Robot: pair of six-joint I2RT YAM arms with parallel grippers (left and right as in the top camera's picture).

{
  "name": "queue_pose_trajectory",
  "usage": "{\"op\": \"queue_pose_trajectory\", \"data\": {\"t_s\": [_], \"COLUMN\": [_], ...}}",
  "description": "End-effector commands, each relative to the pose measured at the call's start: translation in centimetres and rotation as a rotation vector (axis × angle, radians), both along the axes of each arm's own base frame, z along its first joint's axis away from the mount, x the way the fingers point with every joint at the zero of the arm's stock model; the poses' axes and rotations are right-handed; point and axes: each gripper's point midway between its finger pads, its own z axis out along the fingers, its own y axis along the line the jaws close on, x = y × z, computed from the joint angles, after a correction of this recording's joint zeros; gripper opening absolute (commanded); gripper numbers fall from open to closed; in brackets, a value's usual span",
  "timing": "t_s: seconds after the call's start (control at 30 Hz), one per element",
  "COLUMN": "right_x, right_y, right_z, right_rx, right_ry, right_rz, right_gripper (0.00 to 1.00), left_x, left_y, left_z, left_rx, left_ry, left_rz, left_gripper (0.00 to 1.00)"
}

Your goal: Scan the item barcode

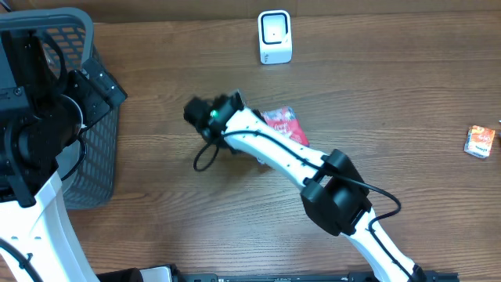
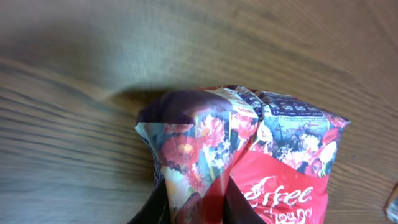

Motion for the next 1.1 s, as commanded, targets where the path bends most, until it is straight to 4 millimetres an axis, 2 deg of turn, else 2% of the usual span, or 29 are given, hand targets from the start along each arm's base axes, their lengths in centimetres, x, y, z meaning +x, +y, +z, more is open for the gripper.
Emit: {"op": "queue_pose_trajectory", "data": {"t_s": [0.0,0.1,0.23,0.33,0.43,0.53,0.63,0.8,0.9,0.97,1.07], "right_x": [1.8,1.7,0.3,-1.3,-2.0,-2.2,-2.3,-2.5,-2.1,-0.8,1.6], "right_y": [0.7,1.7,5.3,6.8,6.8,6.4,6.0,5.8,5.1,3.4,-0.5], "right_z": [5.4,8.0,11.1,13.8,16.0,16.4,15.1,9.6,5.9,2.1,-1.7], "right_rx": [0.189,0.392,0.800,1.094,1.314,1.444,1.501,1.479,1.398,1.221,0.963], "right_ry": [-0.012,0.099,0.373,0.570,0.692,0.773,0.838,0.908,0.905,0.836,0.691], "right_rz": [-0.050,-0.031,0.149,0.290,0.385,0.398,0.368,0.277,0.186,0.046,-0.132], "right_gripper": [0.04,0.04,0.04,0.04,0.04,0.04,0.04,0.04,0.12,0.16,0.23], "left_x": [0.1,0.1,0.1,0.1,0.1,0.1,0.1,0.1,0.1,0.1,0.1], "left_y": [0.1,0.1,0.1,0.1,0.1,0.1,0.1,0.1,0.1,0.1,0.1], "left_z": [0.1,0.1,0.1,0.1,0.1,0.1,0.1,0.1,0.1,0.1,0.1], "left_rx": [0.010,0.010,0.010,0.010,0.010,0.010,0.010,0.010,0.010,0.010,0.010], "left_ry": [-0.003,-0.003,-0.003,-0.003,-0.003,-0.003,-0.003,-0.003,-0.003,-0.003,-0.003], "left_rz": [-0.009,-0.009,-0.009,-0.009,-0.009,-0.009,-0.009,-0.009,-0.009,-0.009,-0.009], "left_gripper": [1.00,1.00,1.00,1.00,1.00,1.00,1.00,1.00,1.00,1.00,1.00]}}
